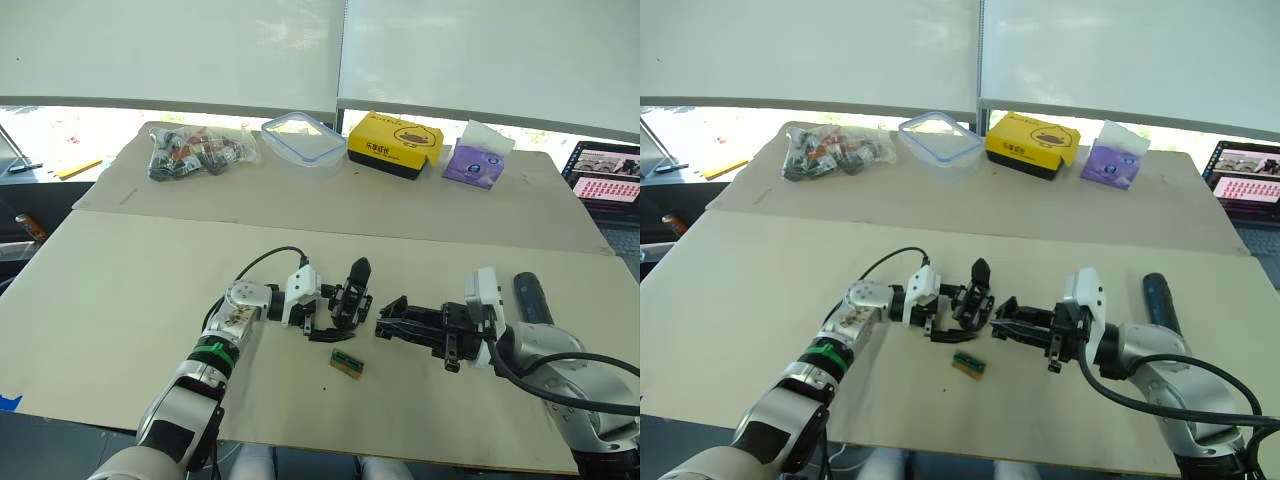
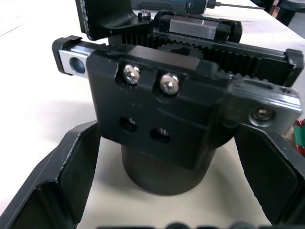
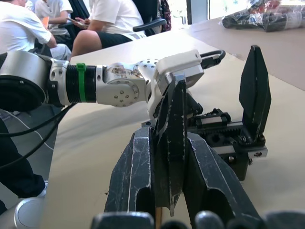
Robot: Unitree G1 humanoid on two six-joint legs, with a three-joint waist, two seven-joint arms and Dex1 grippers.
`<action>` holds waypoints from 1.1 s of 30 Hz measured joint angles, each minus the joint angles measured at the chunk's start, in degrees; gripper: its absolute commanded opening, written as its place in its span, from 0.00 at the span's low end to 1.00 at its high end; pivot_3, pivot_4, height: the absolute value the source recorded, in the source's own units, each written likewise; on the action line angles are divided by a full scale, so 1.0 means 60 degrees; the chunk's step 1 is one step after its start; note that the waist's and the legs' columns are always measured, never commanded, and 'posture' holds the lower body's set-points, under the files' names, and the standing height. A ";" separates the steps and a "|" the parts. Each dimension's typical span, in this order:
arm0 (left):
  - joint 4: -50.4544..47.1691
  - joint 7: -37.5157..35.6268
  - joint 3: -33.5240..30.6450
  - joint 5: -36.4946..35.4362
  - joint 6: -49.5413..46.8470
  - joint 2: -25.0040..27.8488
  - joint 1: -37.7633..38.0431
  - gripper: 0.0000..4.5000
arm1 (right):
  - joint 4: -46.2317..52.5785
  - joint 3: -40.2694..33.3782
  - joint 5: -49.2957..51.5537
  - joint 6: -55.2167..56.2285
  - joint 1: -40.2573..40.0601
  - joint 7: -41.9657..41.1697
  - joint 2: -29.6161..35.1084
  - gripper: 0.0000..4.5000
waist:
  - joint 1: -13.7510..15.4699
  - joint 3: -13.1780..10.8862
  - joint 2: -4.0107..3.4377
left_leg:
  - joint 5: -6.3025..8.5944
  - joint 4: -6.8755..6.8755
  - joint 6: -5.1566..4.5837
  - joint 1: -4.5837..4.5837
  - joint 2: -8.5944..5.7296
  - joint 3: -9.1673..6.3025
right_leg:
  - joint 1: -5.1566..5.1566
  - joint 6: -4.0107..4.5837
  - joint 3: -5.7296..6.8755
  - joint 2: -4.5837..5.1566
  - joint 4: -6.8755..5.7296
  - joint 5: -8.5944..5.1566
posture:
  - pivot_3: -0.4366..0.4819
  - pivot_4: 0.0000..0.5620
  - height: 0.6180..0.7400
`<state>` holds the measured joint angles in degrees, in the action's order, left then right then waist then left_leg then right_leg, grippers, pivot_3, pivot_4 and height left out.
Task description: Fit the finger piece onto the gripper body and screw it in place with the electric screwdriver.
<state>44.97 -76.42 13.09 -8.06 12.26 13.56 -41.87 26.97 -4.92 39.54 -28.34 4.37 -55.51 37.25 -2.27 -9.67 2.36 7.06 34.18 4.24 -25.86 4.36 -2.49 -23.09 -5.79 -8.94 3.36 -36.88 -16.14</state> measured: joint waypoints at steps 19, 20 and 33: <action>-0.0299 0.0192 0.0078 0.0333 0.0206 -0.0007 0.0145 0.51 | -0.1000 0.1253 -0.0569 0.0088 0.2806 0.0201 -0.0952 0.09 | -0.0018 0.0001 -0.0006 | -0.0004 0.0011 0.0005 0.0002 -0.0003 -0.0056 | 0.0019 0.0020 0.0046 -0.0007 -0.0023 0.0007 | 0.48 0.27 1.00; -0.0348 0.0251 0.0080 0.0344 0.0191 -0.0006 0.0171 0.51 | -0.1082 0.1420 -0.0662 0.0084 0.2948 0.0246 -0.1041 0.09 | -0.0013 0.0001 -0.0006 | -0.0004 0.0011 0.0005 0.0002 -0.0003 -0.0059 | 0.0020 0.0022 0.0049 -0.0007 -0.0023 0.0007 | 0.48 0.27 1.00; -0.1107 0.0549 0.0081 0.0368 -0.0192 0.0131 0.0597 0.51 | -0.1408 0.2288 -0.1499 -0.0166 0.3130 0.0497 -0.1081 0.09 | -0.0030 0.0004 -0.0011 | -0.0005 0.0011 0.0005 0.0004 -0.0003 -0.0065 | 0.0019 0.0025 0.0053 -0.0008 -0.0034 0.0007 | 0.48 0.27 1.00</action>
<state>38.32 -73.12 13.58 -5.85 11.11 14.34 -38.29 18.52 8.81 30.54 -29.34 23.15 -52.53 30.76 -2.45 -9.64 2.29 7.03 34.25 4.27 -25.83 4.34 -2.88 -22.98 -5.64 -8.62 3.31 -37.09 -16.10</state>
